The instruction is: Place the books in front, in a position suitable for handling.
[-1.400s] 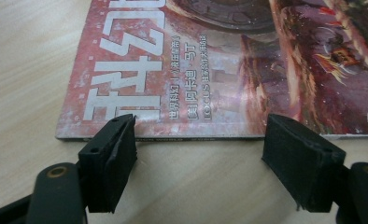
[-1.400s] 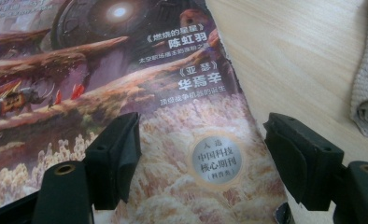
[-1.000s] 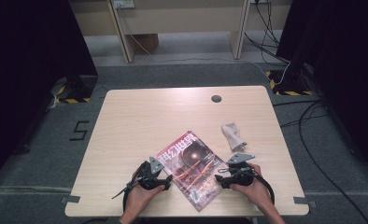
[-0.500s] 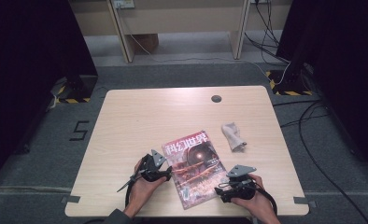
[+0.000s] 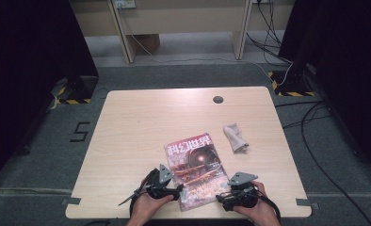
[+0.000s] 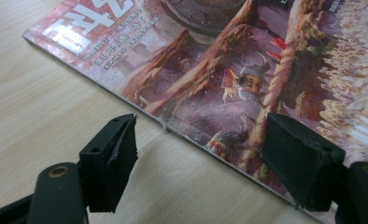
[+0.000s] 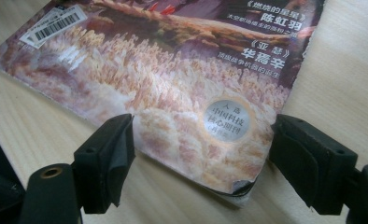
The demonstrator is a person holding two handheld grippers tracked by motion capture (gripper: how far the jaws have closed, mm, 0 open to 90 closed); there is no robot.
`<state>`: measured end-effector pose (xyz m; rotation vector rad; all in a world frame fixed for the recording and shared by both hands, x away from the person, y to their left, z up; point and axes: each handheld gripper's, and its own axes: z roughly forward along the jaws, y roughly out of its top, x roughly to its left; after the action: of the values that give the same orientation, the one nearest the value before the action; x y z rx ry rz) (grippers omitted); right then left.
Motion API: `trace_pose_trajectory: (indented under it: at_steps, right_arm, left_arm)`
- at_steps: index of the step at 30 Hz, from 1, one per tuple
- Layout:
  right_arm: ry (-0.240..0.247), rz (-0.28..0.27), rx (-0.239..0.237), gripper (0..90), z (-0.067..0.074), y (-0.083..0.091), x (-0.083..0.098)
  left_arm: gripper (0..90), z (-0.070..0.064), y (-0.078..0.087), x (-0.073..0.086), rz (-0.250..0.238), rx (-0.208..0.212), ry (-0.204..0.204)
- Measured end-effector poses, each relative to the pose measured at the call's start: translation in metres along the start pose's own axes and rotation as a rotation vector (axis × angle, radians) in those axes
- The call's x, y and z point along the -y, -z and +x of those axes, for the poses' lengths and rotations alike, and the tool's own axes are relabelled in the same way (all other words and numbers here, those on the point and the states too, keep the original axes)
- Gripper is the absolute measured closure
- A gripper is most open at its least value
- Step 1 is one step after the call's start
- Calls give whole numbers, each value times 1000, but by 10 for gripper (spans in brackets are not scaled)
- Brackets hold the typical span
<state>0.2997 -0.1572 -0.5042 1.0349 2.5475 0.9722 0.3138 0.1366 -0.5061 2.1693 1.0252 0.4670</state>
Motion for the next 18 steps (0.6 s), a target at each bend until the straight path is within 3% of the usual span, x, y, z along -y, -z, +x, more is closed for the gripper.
trace_pose_trajectory:
  at_steps: [6,18]
  right_arm:
    - [-3,4,-9,236,4,0,0]
    - [24,8,-42,244,17,-2,-2]
  left_arm:
    - [220,6,-1,-1,9,-10,-2]
    - [220,20,-5,-5,5,-89,-3]
